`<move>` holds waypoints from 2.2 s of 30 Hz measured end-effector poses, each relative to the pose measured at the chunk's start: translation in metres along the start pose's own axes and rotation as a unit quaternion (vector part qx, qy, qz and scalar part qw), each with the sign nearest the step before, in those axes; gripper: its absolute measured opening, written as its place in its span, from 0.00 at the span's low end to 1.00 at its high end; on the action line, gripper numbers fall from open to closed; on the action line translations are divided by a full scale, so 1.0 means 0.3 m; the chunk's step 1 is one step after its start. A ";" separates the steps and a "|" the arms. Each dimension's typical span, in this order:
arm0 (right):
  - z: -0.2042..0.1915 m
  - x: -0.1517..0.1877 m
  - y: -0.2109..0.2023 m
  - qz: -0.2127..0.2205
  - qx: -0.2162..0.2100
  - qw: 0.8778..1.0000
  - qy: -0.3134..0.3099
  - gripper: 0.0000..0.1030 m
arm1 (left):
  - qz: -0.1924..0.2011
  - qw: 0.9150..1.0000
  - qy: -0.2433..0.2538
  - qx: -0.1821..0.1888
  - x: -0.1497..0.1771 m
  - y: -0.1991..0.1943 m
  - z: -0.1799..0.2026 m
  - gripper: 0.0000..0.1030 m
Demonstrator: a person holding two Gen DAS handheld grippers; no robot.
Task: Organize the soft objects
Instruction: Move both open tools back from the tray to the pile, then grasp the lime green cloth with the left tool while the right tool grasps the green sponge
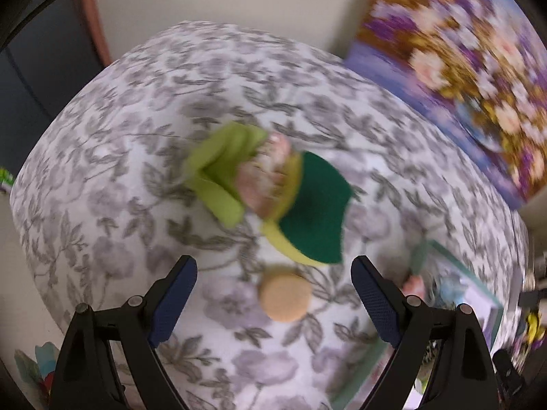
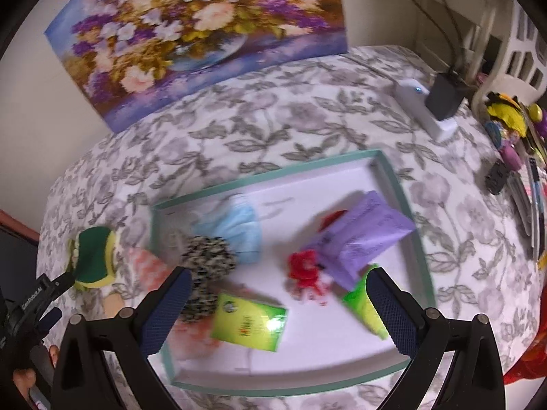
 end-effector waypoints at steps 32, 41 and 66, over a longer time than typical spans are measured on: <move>-0.656 -0.026 0.174 -0.019 -0.097 0.989 -0.112 1.00 | -0.012 0.992 -0.127 -0.001 -0.203 0.064 -0.321 0.89; -0.730 -0.085 0.202 0.004 -0.122 0.986 -0.110 1.00 | 0.023 0.991 -0.130 0.021 -0.280 0.112 -0.293 0.91; -0.860 -0.088 0.369 -0.015 -0.162 0.978 -0.132 1.00 | -0.059 0.992 -0.113 0.023 -0.253 0.358 -0.254 0.99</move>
Point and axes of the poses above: each gripper's, at about its wrist camera, not at the fingertips, and y roughly the way its jaws point, z to its right, x to its underside, the point moved 5 cm from there along y, roughly the way its jaws point, and after that the axes turned 14 degrees about -y, right-handed, at the moved point
